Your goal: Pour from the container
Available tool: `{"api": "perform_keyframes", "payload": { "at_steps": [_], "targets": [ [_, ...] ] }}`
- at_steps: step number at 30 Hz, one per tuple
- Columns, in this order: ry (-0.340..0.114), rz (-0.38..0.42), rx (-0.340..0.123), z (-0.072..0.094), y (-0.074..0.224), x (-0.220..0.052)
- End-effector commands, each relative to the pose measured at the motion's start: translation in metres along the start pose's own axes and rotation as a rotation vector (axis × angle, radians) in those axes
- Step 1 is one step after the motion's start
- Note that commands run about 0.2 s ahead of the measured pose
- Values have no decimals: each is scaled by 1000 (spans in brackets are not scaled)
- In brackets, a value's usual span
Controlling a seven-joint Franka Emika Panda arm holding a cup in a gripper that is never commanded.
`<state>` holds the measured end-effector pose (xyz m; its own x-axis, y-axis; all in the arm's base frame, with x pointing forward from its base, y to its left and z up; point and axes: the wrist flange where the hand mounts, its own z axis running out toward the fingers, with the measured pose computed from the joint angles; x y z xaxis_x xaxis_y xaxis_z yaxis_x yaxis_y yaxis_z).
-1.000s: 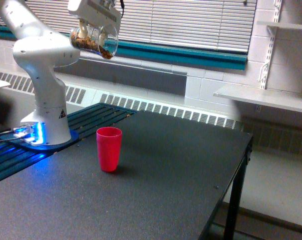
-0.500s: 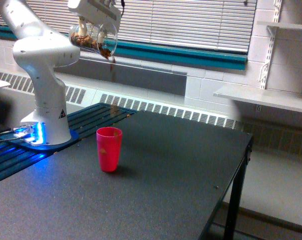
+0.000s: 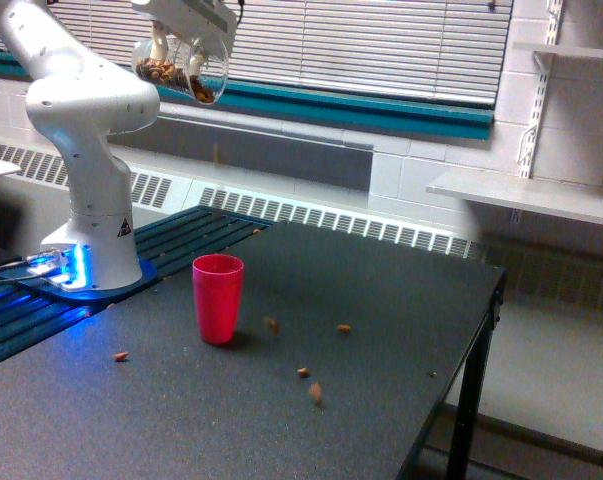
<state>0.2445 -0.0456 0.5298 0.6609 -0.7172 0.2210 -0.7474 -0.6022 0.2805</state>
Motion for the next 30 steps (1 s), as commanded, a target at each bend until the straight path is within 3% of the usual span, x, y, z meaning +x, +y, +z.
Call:
{"api": "perform_keyframes", "payload": {
  "at_steps": [1,30],
  "targets": [
    [5,2,-7,-5,1,-4],
    [-7,-20,-40,-14,0,6]
  ]
}}
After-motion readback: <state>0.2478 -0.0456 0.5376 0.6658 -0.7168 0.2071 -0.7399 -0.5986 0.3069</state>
